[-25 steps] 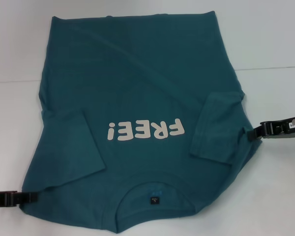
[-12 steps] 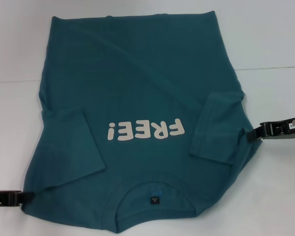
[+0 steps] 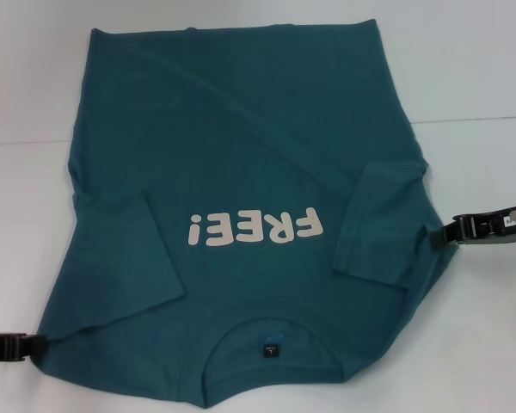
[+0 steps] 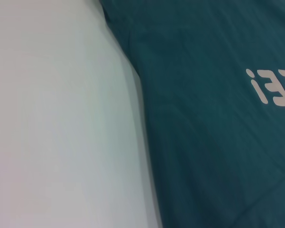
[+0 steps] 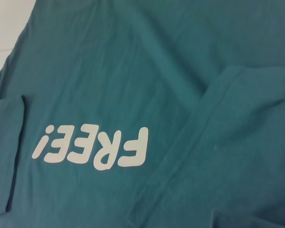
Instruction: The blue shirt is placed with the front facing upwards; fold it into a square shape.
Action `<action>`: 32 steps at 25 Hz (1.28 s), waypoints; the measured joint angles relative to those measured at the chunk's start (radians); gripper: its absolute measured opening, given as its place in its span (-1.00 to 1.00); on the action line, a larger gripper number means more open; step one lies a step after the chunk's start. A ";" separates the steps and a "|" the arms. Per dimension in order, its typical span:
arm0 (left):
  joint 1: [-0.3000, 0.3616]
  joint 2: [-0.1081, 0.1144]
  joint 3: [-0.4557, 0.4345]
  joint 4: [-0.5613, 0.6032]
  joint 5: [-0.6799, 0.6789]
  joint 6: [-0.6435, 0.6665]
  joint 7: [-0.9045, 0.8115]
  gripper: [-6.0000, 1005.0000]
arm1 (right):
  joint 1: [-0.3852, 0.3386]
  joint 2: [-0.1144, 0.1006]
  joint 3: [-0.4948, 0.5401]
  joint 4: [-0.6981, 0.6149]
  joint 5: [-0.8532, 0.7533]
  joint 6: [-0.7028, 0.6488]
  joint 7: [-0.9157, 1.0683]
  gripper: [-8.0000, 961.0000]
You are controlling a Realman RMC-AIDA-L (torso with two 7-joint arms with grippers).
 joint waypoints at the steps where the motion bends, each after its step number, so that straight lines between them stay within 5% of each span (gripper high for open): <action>1: 0.000 0.000 0.000 0.001 0.000 0.002 0.001 -0.89 | 0.000 0.000 -0.001 0.000 0.000 0.000 0.000 -0.94; 11: 0.007 0.002 -0.046 0.082 -0.007 0.085 0.000 -0.81 | -0.005 0.004 0.002 0.000 0.000 -0.009 -0.011 -0.94; 22: 0.028 -0.001 -0.067 0.107 -0.022 0.086 -0.002 -0.36 | -0.014 0.006 0.002 -0.003 0.001 -0.017 -0.011 -0.94; 32: 0.034 0.000 -0.066 0.094 -0.011 0.043 0.011 0.49 | -0.018 0.008 0.002 -0.005 0.002 -0.025 -0.011 -0.94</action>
